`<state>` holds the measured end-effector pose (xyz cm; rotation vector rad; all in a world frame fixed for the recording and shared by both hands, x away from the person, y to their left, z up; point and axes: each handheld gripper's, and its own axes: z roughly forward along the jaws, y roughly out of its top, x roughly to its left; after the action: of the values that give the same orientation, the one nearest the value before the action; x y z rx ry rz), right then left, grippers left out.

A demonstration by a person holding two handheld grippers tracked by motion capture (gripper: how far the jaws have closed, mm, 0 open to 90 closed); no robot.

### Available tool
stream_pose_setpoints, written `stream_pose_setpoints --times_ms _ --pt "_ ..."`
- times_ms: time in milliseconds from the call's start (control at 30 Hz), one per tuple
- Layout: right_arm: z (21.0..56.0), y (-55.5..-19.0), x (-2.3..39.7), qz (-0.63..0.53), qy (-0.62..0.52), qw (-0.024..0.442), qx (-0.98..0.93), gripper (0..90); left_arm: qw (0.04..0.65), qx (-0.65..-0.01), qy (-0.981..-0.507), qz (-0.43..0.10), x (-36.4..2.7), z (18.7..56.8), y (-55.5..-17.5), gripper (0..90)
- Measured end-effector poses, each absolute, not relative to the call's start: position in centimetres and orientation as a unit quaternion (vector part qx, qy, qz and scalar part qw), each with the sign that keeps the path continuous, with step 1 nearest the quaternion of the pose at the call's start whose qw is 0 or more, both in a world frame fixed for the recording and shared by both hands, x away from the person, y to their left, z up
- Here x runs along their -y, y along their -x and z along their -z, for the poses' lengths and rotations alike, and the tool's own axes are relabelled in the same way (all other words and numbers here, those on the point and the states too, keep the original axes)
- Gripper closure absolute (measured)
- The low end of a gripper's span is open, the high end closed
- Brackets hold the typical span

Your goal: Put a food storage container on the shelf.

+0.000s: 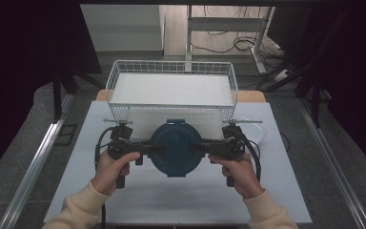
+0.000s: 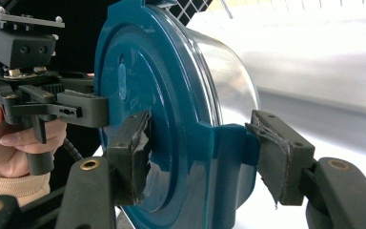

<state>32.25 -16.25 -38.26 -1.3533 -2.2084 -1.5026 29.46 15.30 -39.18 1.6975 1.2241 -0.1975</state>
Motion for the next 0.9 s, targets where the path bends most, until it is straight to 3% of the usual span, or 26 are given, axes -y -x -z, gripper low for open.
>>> stream_pose_setpoints --times_ms 900 --pt "33.3 -35.2 15.3 0.521 0.425 0.056 0.738 41.2 0.515 -0.491 -0.701 0.052 -16.3 34.2 -32.0 38.3"
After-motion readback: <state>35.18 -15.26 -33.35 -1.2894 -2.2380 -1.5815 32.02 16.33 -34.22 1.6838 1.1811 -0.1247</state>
